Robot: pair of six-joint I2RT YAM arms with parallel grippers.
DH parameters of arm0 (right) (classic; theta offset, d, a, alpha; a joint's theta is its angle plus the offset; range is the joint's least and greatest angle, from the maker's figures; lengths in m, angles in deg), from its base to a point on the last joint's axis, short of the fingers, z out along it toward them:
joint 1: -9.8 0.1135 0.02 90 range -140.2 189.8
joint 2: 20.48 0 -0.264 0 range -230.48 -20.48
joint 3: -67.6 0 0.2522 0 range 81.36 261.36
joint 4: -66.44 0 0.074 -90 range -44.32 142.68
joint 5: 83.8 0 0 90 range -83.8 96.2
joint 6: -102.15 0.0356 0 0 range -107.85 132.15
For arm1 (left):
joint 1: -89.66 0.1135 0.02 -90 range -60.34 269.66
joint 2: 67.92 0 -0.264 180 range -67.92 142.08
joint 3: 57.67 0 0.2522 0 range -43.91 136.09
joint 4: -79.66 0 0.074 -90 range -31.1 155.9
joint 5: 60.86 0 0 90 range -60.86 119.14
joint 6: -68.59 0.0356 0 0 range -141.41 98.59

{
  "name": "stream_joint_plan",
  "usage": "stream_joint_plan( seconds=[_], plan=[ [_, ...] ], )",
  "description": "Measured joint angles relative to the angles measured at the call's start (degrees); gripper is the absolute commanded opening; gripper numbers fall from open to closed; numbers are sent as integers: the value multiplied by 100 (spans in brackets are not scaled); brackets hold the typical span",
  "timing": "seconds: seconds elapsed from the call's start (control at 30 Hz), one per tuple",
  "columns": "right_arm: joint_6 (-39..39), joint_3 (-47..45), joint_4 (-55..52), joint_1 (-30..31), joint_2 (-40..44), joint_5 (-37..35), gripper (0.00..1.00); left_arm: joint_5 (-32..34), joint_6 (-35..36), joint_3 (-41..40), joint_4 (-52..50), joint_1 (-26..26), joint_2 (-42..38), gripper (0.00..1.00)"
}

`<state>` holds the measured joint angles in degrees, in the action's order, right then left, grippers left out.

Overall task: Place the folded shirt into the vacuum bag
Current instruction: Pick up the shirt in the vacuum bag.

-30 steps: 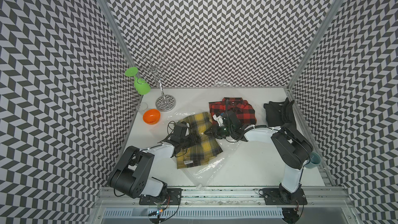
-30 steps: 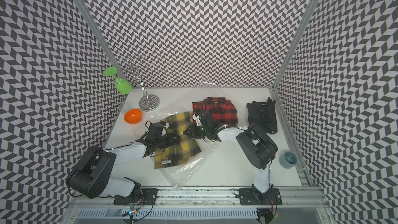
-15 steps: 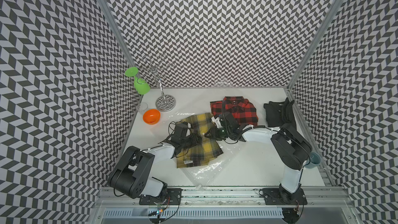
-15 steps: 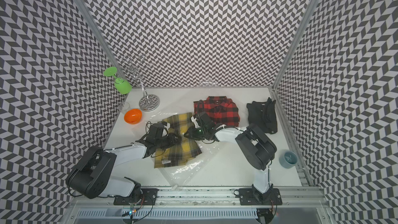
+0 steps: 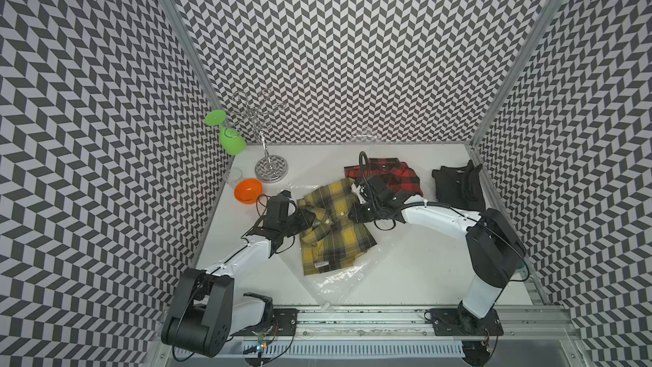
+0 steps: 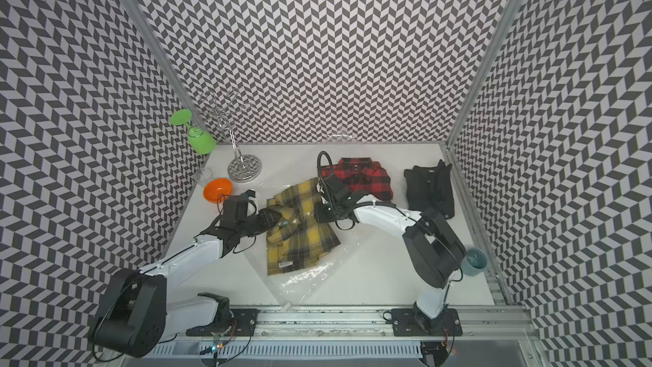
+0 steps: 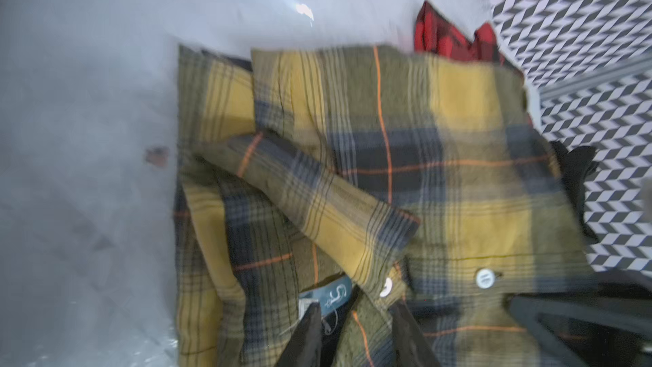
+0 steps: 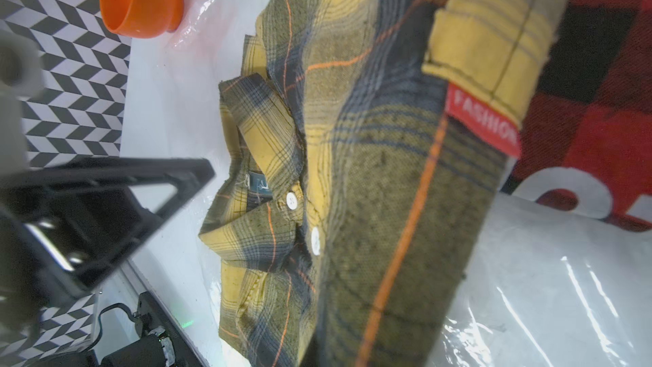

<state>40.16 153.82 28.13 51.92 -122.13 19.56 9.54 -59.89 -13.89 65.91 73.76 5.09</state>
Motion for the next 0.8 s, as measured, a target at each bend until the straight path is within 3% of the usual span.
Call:
stream_joint_plan(
  seconds=[0.17, 0.2, 0.3, 0.5, 0.53, 0.8],
  plan=[
    [-109, 726, -625, 195, -240, -205, 17, -83, -393, -341, 734, -688, 702, 35],
    [-120, 857, -680, 262, -337, -229, 17, -90, -470, -417, 859, -713, 761, 35],
    [-133, 1036, -715, 525, -588, -1285, 22, -127, -667, -601, 1290, -734, 841, 35],
    [-101, 935, -509, 887, -761, -1961, 22, -151, -898, -833, 1847, -737, 876, 34],
    [-85, 914, -426, 925, -780, -2002, 50, -157, -922, -870, 1923, -734, 876, 34],
    [162, 389, 365, 979, -787, -1421, 69, -212, -1056, -1071, 2192, -675, 780, 33]
  ],
)
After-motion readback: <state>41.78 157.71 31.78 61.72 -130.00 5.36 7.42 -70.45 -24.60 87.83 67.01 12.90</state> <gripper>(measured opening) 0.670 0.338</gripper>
